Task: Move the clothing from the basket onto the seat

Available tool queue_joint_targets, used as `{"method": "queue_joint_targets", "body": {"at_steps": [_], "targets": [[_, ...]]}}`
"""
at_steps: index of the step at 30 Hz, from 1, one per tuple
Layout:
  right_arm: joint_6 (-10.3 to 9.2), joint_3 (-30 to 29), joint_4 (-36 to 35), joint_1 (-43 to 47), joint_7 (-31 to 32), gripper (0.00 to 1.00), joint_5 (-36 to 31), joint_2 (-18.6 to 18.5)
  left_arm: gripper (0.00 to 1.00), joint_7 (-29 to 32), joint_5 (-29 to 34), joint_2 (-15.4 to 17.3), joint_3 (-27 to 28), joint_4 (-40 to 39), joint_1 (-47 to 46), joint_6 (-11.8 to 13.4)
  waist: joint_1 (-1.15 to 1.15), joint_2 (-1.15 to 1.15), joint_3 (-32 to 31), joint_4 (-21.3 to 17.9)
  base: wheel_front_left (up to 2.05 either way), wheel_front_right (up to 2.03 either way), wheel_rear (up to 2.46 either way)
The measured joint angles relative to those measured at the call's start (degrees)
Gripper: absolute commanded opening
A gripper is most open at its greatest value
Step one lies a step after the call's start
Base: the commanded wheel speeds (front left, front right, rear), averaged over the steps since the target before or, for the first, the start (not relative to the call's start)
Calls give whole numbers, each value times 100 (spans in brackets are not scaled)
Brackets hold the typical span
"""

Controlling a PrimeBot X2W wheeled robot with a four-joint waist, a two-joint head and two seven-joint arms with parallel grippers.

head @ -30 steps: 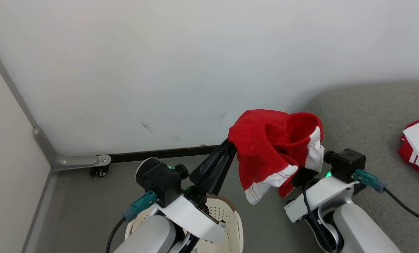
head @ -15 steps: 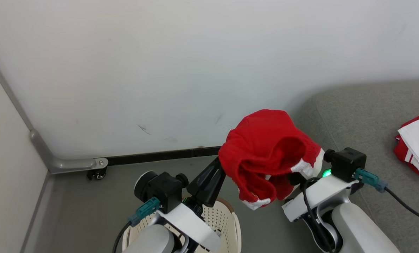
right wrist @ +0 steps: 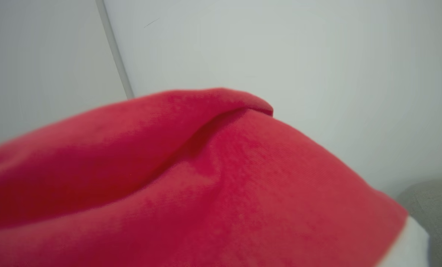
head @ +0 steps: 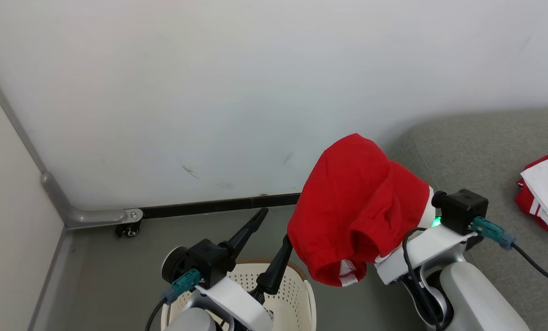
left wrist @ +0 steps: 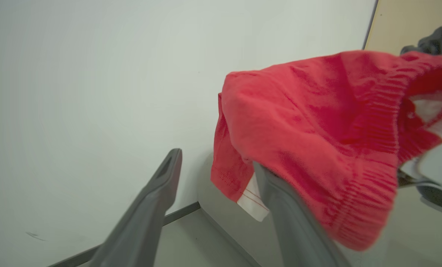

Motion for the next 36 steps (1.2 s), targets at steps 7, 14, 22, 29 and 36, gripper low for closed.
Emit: {"method": "queue_joint_targets", "body": {"at_steps": [7,14,22,29,36], "targets": [[0,-123,-101,0,0,0,-56,1,100,0,62,103,214,31,6,57,0,0,5,2,0,0,0],[0,-288,-220,1,0,0,-99,2,100,0,190,156,291,29,80,48,0,0,27,5,0,0,0],[0,-492,-375,3,0,0,-143,4,100,0,378,301,186,26,405,-119,0,0,40,5,0,0,0],[0,-610,-447,16,0,0,-160,4,100,0,595,345,-18,29,686,-291,0,0,45,4,0,0,0],[0,-695,-547,147,0,0,-202,5,100,0,876,464,-174,85,999,-363,0,0,49,-17,0,0,0]]}}
